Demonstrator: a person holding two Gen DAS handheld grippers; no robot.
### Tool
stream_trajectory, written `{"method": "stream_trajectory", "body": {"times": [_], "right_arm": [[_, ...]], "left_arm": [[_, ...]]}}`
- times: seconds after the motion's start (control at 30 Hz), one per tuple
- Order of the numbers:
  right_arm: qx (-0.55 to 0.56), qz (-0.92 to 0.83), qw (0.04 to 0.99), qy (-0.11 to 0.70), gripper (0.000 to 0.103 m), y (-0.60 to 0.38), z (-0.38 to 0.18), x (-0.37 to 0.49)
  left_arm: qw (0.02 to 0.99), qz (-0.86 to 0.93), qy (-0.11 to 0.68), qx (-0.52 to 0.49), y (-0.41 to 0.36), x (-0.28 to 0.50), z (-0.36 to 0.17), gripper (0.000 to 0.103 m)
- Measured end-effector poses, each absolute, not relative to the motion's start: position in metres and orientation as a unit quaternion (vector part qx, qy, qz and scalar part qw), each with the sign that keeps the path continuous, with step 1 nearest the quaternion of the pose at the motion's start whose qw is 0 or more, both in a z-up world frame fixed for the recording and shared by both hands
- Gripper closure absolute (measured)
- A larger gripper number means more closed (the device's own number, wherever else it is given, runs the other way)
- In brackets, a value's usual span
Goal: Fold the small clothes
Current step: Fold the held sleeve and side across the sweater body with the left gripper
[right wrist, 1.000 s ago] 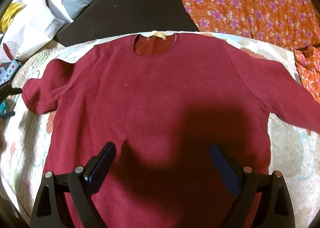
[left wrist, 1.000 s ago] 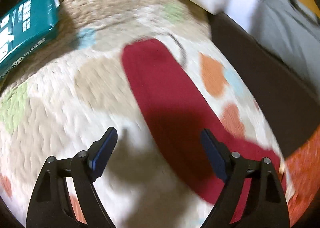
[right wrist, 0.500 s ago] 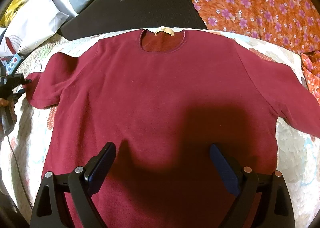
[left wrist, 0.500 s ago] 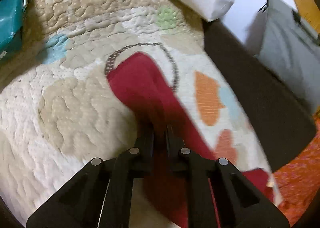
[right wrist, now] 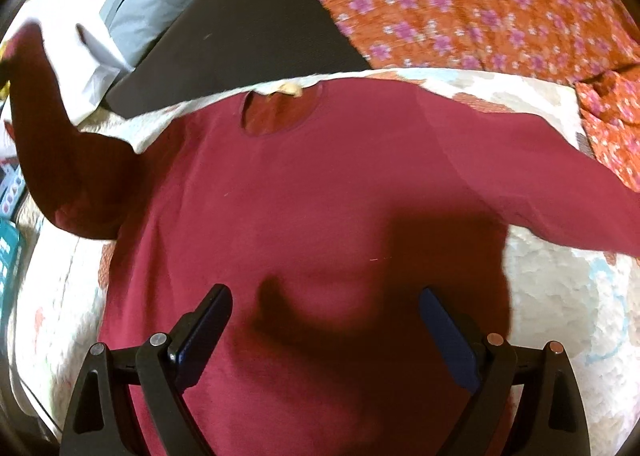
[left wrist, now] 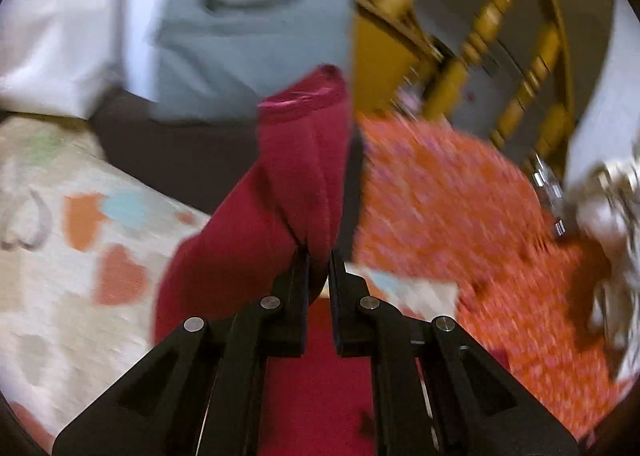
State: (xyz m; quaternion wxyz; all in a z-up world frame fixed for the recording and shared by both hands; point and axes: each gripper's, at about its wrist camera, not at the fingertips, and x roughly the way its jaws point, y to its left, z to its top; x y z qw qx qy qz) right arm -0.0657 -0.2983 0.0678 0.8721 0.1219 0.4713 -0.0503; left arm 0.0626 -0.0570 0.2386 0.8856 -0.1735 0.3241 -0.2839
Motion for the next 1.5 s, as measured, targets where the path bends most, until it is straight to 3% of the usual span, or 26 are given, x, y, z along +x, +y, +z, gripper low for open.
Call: {"method": "stream_trajectory", "body": {"times": [0.3, 0.4, 0.47, 0.53, 0.6, 0.83, 1.0, 1.03, 1.1, 1.13, 1.2, 1.5], "right_arm": [[0.162, -0.106, 0.864, 0.464, 0.009, -0.358, 0.067, -0.08], [0.19, -0.108, 0.859, 0.463, 0.009, -0.376, 0.064, -0.084], [0.201, -0.112, 0.856, 0.463, 0.009, -0.384, 0.062, -0.086], [0.218, -0.114, 0.852, 0.462, 0.009, -0.393, 0.06, -0.087], [0.236, -0.11, 0.849, 0.459, 0.009, -0.398, 0.059, -0.087], [0.245, -0.071, 0.853, 0.456, 0.009, -0.387, 0.063, -0.06], [0.239, -0.039, 0.85, 0.468, 0.01, -0.37, 0.056, -0.015], [0.236, -0.03, 0.845, 0.478, 0.015, -0.366, 0.051, -0.007], [0.197, -0.026, 0.844, 0.499, 0.059, -0.354, 0.045, 0.007], [0.161, -0.033, 0.853, 0.496, 0.066, -0.347, 0.049, 0.011], [0.135, -0.015, 0.864, 0.485, 0.088, -0.339, 0.059, 0.016], [0.025, -0.046, 0.923, 0.381, 0.094, -0.346, 0.147, 0.017]], "left_arm": [[0.815, -0.35, 0.453, -0.086, -0.207, 0.035, 0.096, 0.096], [0.797, -0.354, 0.484, -0.071, -0.219, 0.026, 0.076, 0.095], [0.79, -0.352, 0.497, -0.064, -0.218, 0.023, 0.078, 0.085], [0.79, -0.351, 0.5, -0.054, -0.205, 0.019, 0.087, 0.046], [0.8, -0.349, 0.486, -0.042, -0.189, 0.011, 0.103, 0.039], [0.839, -0.248, 0.483, 0.025, -0.117, -0.002, 0.123, 0.039], [0.85, -0.182, 0.494, -0.014, -0.069, 0.008, 0.097, 0.039], [0.851, -0.171, 0.496, -0.028, -0.06, 0.012, 0.09, 0.039], [0.848, -0.151, 0.506, -0.043, -0.047, 0.021, 0.078, 0.039], [0.847, -0.144, 0.509, -0.053, -0.04, 0.026, 0.074, 0.039], [0.848, -0.139, 0.506, -0.073, -0.031, 0.032, 0.072, 0.039], [0.853, -0.137, 0.5, -0.058, -0.045, 0.036, 0.067, 0.038]]}}
